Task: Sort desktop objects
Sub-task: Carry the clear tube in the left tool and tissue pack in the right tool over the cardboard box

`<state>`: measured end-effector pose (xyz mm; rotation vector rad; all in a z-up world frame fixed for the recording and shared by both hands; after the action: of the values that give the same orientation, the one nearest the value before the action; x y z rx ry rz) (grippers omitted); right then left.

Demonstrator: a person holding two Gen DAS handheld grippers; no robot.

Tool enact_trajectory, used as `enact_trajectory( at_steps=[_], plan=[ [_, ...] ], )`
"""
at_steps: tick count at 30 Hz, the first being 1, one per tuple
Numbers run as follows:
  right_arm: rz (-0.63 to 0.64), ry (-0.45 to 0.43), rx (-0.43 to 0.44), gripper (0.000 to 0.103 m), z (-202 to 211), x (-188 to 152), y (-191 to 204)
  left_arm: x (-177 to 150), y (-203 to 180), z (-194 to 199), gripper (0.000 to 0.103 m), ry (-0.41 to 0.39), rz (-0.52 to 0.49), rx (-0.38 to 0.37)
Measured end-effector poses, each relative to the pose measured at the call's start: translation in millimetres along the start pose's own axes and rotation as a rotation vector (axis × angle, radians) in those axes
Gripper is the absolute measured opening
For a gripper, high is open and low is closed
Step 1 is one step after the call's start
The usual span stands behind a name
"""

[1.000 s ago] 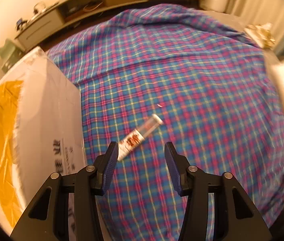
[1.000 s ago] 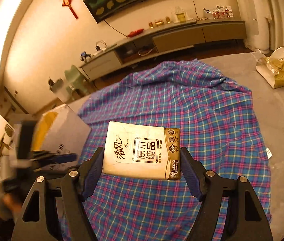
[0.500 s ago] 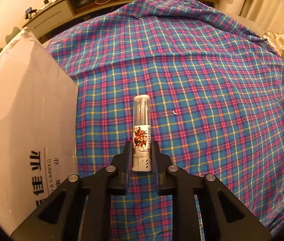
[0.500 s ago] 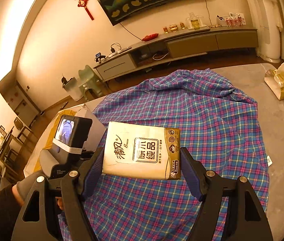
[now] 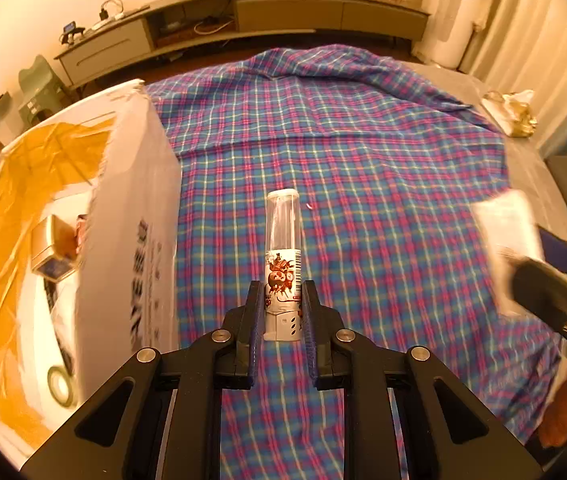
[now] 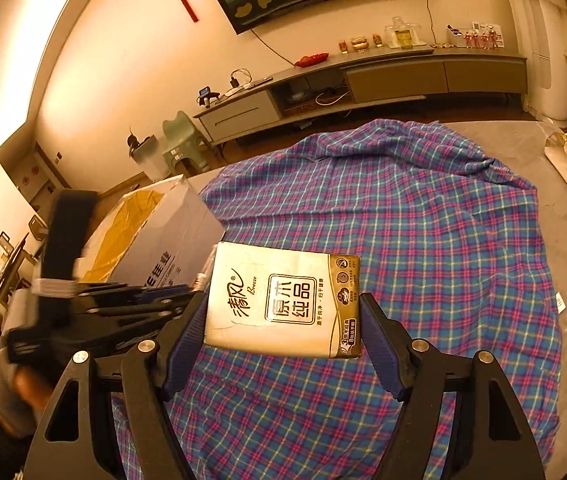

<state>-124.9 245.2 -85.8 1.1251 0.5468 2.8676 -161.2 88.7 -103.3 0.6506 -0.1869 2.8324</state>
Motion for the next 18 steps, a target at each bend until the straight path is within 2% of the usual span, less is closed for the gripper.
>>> enact_trajectory(
  at_steps=[9,18],
  plan=[
    [0.066,0.01,-0.047,0.074,-0.7,-32.8,34.3,-30.1,4.1,50.7,0.018,-0.08,-0.027,-0.045],
    [0.146,-0.003,-0.103,0.074,15.8,-74.7,70.0,-56.8,6.2,80.2,0.018,-0.121,-0.028,-0.108]
  ],
)
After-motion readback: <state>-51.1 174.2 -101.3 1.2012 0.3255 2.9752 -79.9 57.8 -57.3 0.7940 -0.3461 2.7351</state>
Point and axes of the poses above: each gripper's, at about its wrist camera, not at the fingertips, and z roughly against the way its jaws point, y to its left, x to its top, the point moved 4 cm from there along -z, roughly the way its jaws point, and after that the axes turned 4 degrees about -x, right-handed, at the moved point
